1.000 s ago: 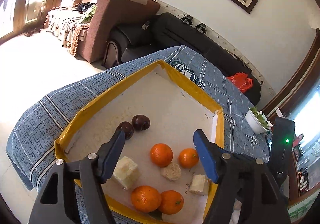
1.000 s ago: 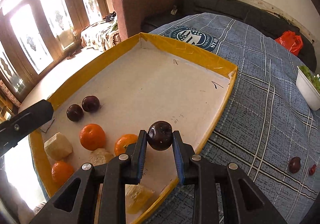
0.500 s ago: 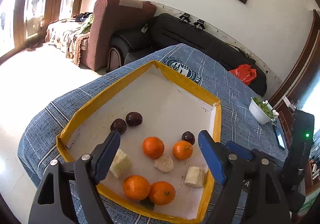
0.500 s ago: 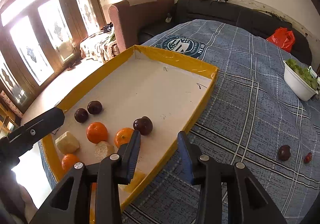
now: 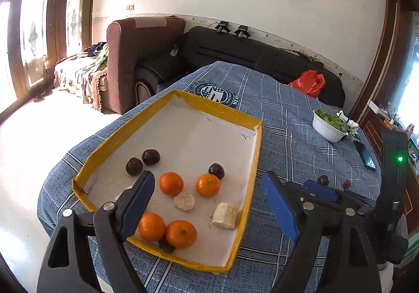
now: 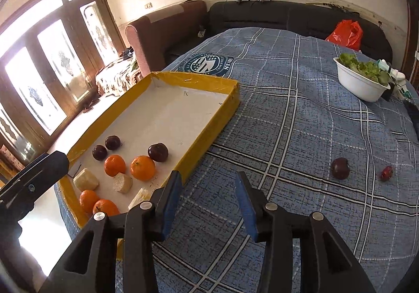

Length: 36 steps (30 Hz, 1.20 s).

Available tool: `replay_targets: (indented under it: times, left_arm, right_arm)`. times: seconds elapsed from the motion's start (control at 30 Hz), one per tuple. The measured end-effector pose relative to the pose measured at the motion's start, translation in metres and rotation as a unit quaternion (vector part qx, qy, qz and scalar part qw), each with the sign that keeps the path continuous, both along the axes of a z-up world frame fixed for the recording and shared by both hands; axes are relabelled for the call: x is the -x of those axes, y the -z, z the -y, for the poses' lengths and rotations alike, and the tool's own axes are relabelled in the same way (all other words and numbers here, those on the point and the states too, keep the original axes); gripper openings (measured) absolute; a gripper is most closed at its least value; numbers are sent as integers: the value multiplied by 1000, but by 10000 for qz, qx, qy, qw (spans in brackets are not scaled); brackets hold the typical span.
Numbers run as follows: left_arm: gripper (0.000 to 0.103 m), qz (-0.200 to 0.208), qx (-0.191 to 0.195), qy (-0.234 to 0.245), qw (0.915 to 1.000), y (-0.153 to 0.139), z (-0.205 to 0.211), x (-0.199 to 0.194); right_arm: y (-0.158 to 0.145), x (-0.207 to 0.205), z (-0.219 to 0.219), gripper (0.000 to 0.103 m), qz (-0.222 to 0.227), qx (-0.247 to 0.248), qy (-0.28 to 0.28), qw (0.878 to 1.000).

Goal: Organize fruits
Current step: 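Move both tools back toward the red date and last dark plum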

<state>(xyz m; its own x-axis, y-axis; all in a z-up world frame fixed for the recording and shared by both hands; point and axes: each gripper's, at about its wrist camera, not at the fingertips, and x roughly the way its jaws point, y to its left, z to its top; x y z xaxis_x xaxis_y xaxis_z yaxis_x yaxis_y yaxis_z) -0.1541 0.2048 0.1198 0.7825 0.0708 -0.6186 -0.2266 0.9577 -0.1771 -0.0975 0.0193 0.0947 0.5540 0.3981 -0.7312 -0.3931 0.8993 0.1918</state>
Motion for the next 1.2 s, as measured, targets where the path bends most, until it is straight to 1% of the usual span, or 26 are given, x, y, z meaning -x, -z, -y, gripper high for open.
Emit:
replay_targets:
  times: [0.27,0.53,0.7,0.8,0.9,1.03,1.2]
  left_arm:
    - [84,35,-226,246,9994,-10,34,8]
    - [84,-17,-375,563,9977,-10,63,10]
    - [84,-89,-321,791,9963,-6,73,7]
    - [84,-175,-291,863,9957,1,77,1]
    - [84,-293,-247,971,9945,10,85,-8]
    - [84,-448,-222,1177,9918,21,97,-18]
    - [84,-606,-280,1371,9883,34,110,-31]
  right_arm:
    - [-4,12,42,53,93,-169,275,9994]
    - [9,12,110,53,-51,-294,934,9952]
    - [16,8,162,53,-91,-217,1430,9894]
    - [16,3,198,53,-95,-205,1812,9832]
    - [15,-6,229,53,-154,-325,2157,9758]
    - [22,-23,244,53,-287,-456,2349,9705]
    - [41,-52,241,53,-424,-408,2386,9693]
